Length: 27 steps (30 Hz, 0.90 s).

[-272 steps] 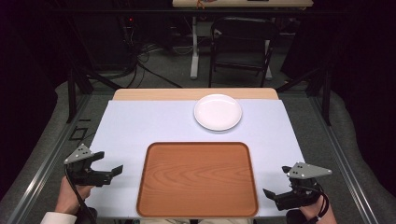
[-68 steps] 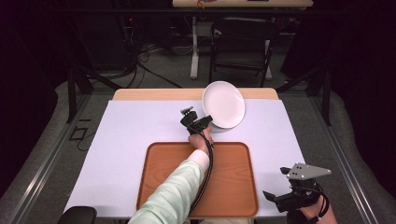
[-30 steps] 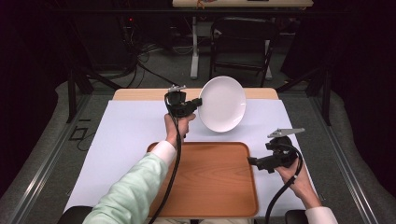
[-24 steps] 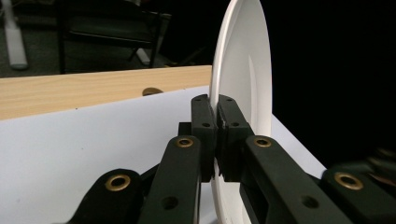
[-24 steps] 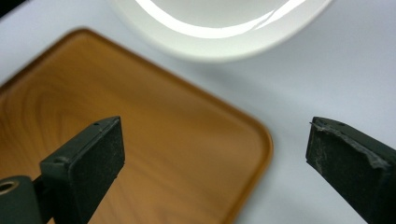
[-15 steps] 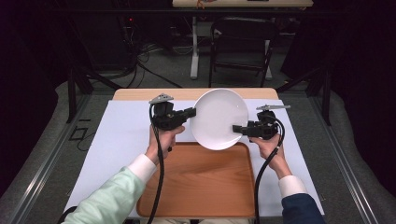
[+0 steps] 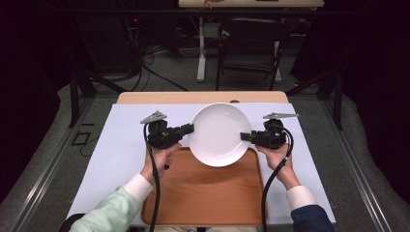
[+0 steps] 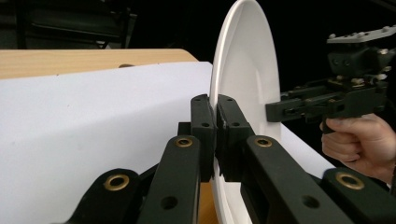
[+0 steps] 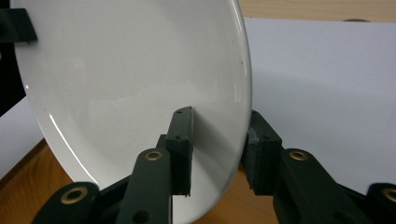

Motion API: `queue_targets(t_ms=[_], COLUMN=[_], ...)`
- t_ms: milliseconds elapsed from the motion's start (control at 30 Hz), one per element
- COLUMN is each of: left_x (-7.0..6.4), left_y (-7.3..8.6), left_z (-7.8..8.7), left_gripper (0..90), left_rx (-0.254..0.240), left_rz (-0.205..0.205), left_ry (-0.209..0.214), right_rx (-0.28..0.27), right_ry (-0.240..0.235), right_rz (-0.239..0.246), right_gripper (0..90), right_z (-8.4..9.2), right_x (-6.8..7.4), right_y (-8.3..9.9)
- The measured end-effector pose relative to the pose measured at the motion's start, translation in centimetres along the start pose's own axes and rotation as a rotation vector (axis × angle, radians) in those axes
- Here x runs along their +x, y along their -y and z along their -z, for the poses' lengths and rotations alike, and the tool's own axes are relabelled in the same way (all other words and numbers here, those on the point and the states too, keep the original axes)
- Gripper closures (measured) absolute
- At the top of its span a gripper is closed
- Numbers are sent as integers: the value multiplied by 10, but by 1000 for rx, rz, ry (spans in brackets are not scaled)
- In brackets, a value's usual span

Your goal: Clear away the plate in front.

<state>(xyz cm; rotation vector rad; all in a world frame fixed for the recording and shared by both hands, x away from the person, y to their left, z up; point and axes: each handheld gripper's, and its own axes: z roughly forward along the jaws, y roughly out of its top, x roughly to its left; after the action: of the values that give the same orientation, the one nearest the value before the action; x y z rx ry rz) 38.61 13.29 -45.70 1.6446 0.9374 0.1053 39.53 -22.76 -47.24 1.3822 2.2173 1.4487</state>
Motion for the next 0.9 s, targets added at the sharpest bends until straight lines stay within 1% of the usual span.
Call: queue_targets(t_ms=[100,167,233,267,300,367,400,433,533,600,700,767,900], left_x=[2,3,5,5,5,3,1,0,0,-2,-3,-4,-4], left_y=[1,2,4,4,5,6,6,7,7,8,10,10,11], left_z=[4,6,7,7,8,8,9,9,9,9,12,15,19], left_gripper=[857,851,843,841,840,839,838,838,837,833,830,827,818], left_rx=[-3,8,14,21,24,25,29,28,30,30,27,27,18], left_rz=[-12,-15,-25,-33,-32,-54,-79,-89,-91,-96,-91,-98,-95], left_ry=[-4,-7,-12,-17,-14,-19,-26,-28,-23,-32,-27,-29,-35], right_rx=[-14,-26,-40,-48,-49,-54,-57,-59,-64,-68,-70,-77,-92], right_ry=[-8,-11,-19,-17,-15,-10,-8,-7,-4,-2,12,17,16], right_rz=[13,30,37,48,55,65,68,71,86,95,105,117,142], right_gripper=[713,730,749,755,757,762,765,768,770,773,773,775,782], right_z=[4,7,10,11,12,13,14,15,17,19,22,25,29], right_x=[5,9,12,14,15,17,18,19,19,21,26,31,40], right_y=[0,0,0,0,0,1,1,2,2,3,4,4,5])
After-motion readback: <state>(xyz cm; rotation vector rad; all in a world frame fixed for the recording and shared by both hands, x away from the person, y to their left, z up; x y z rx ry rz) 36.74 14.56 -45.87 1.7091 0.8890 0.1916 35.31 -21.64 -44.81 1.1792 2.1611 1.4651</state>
